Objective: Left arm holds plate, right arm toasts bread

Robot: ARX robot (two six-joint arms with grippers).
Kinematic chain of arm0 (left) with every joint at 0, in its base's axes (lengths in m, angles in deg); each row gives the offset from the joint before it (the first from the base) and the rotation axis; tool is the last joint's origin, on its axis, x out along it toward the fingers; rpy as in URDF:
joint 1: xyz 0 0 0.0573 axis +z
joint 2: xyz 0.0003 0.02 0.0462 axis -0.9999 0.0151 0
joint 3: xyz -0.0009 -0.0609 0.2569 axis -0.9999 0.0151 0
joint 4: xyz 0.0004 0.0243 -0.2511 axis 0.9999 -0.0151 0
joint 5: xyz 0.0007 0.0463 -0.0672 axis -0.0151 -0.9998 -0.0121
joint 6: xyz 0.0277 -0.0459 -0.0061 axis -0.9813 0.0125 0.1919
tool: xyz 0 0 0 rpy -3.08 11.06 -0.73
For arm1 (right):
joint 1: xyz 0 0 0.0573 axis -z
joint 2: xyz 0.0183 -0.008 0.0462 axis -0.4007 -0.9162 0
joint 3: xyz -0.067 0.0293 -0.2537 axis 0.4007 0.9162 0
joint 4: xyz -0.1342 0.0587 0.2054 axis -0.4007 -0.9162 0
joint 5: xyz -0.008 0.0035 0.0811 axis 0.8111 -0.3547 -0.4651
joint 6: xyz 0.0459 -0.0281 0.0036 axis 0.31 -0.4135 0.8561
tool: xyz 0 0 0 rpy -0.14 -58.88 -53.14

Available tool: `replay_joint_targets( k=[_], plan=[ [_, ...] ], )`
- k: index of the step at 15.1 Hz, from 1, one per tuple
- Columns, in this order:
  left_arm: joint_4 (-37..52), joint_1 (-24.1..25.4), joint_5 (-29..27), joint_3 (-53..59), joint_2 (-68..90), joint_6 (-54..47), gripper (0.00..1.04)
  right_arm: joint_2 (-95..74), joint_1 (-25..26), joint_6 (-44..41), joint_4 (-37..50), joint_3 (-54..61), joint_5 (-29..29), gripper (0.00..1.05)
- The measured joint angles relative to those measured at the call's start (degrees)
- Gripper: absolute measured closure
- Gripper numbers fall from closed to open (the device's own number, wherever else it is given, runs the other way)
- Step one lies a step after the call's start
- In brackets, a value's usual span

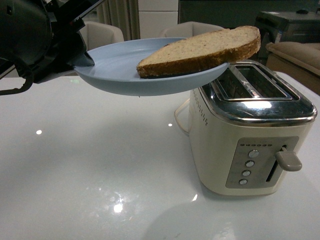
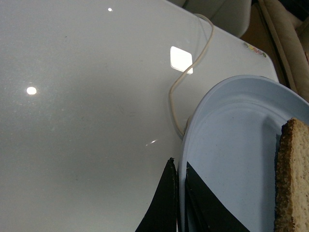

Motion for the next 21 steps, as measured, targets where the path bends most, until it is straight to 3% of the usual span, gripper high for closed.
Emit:
replay_joint_targets(
  k=[9,21],
  plan=[
    [2.45,5.51,5.44,-3.13,2.73,-5.16,1.02,0.00,0.00,0.00,0.00,0.00,0.00,0.06],
    [2.49,5.51,5.64,-3.21,2.84,-5.62,1.02,0.00,0.00,0.00,0.00,0.00,0.00,0.06]
  ],
)
